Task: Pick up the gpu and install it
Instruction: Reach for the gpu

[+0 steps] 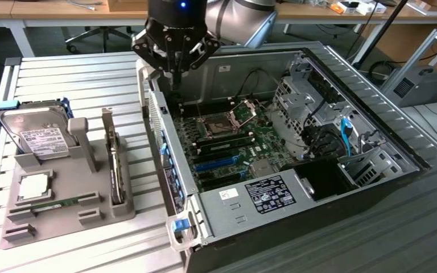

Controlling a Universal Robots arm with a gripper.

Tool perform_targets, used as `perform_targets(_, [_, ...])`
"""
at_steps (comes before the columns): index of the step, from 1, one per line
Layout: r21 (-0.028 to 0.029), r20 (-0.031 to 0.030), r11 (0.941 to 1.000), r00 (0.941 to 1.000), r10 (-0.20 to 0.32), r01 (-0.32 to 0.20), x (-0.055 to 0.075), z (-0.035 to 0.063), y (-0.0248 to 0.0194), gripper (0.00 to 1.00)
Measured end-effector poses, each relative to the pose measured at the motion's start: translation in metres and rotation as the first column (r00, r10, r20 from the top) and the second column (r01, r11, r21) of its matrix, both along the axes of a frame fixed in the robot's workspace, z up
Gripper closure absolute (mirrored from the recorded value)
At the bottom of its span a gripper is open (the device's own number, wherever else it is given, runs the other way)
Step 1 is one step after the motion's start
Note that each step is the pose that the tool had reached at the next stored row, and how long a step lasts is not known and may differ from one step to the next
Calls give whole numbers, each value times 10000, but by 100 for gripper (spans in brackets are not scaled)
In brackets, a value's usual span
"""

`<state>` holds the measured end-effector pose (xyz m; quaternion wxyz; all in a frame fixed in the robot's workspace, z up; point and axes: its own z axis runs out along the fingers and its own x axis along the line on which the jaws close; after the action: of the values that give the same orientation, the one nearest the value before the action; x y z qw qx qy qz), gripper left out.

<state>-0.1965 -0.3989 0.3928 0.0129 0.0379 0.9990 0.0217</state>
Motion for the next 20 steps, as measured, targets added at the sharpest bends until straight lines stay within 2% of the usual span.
perform_targets(16, [0, -10, 10000, 10000, 0, 0, -368, -3, 0, 89])
perform_targets(20, [0, -9, 10000, 10000, -1, 1, -495, -3, 0, 89])
